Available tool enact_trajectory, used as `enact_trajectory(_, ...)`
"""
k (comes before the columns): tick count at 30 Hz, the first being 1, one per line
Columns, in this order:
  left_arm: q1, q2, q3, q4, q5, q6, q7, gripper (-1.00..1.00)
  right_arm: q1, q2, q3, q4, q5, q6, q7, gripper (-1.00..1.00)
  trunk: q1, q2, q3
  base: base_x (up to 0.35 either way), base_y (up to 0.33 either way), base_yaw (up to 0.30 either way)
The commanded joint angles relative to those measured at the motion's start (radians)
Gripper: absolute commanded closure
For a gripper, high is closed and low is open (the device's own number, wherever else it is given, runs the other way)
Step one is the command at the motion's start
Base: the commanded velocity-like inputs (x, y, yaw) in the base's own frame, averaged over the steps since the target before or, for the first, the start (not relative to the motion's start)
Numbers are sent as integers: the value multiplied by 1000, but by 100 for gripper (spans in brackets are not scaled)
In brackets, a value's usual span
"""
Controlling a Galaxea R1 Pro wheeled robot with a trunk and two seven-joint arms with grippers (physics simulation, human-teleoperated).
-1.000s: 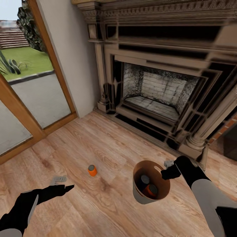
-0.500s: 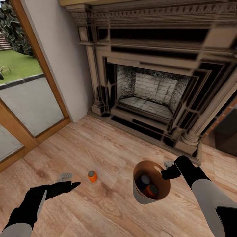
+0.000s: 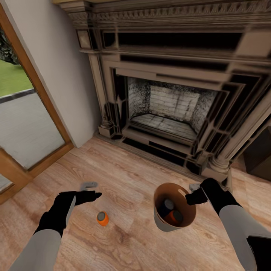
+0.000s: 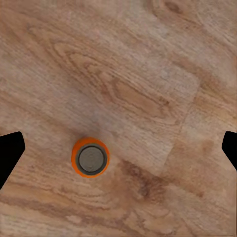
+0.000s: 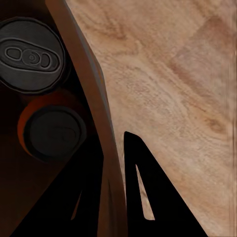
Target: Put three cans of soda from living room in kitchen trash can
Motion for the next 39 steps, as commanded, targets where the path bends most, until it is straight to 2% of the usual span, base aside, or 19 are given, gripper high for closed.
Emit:
enact_trajectory(1, 0, 0, -23, 0, 0, 20, 4, -100, 0, 0, -8, 0, -21, 7, 2, 100, 0, 0, 0, 299, 8, -83)
enact_trajectory(2, 0, -1, -50, 0, 0, 39, 11, -100, 0, 0, -13, -1, -21, 7, 0, 100, 0, 0, 0, 208, 5, -65)
enact_trajectory(6, 0, -1, -102, -1, 1, 74, 39, -100, 0, -1, -21, -1, -20, 7, -2, 100, 0, 0, 0, 94, 2, -29)
enact_trajectory(9, 0, -1, -109, -1, 2, 79, 44, -100, -1, -2, -24, -2, -20, 10, -3, 100, 0, 0, 0, 16, 0, -5)
enact_trajectory(12, 0, -2, -111, 2, 1, 80, 55, -100, -2, -4, -24, -1, -20, 22, -2, 100, 11, -21, -9, 4, 0, -12)
enact_trajectory(14, 0, -4, -112, 10, 3, 80, 85, -100, -8, -10, -24, -1, -20, 66, 3, 100, 19, -35, -16, 2, 0, -20)
enact_trajectory(16, 0, -12, -112, 15, 6, 80, 121, -100, -49, -16, -22, -2, -16, 158, 10, 100, 27, -49, -23, 1, 0, -8)
enact_trajectory(18, 0, -18, -112, 17, 8, 80, 135, -100, -96, -19, -19, 3, -15, 191, 13, 100, 34, -63, -30, 0, 0, -4)
enact_trajectory(21, 0, -22, -112, 18, 9, 80, 147, -100, -151, -31, -16, 7, -14, 191, 15, 100, 46, -84, -42, 0, 0, -2)
enact_trajectory(25, 0, -34, -112, 19, 10, 79, 155, -100, -264, -63, -13, 19, -13, 191, 15, 100, 61, -112, -58, 0, 0, 0)
enact_trajectory(27, 0, -38, -112, 19, 10, 78, 156, -100, -295, -73, -11, 22, -13, 191, 15, 100, 69, -126, -66, 0, 0, 0)
enact_trajectory(31, 0, -45, -112, 20, 9, 74, 156, -100, -343, -99, -1, 25, -12, 191, 16, 100, 84, -154, -84, 0, 0, 0)
enact_trajectory(36, 0, -47, -112, 21, 10, 72, 156, -100, -378, -103, 21, 26, -12, 191, 16, 100, 100, -182, -102, 0, 0, 0)
enact_trajectory(39, 1, -45, -111, 19, 14, 71, 156, -100, -388, -103, 70, 31, -12, 191, 16, 100, 107, -196, -109, 0, 0, 0)
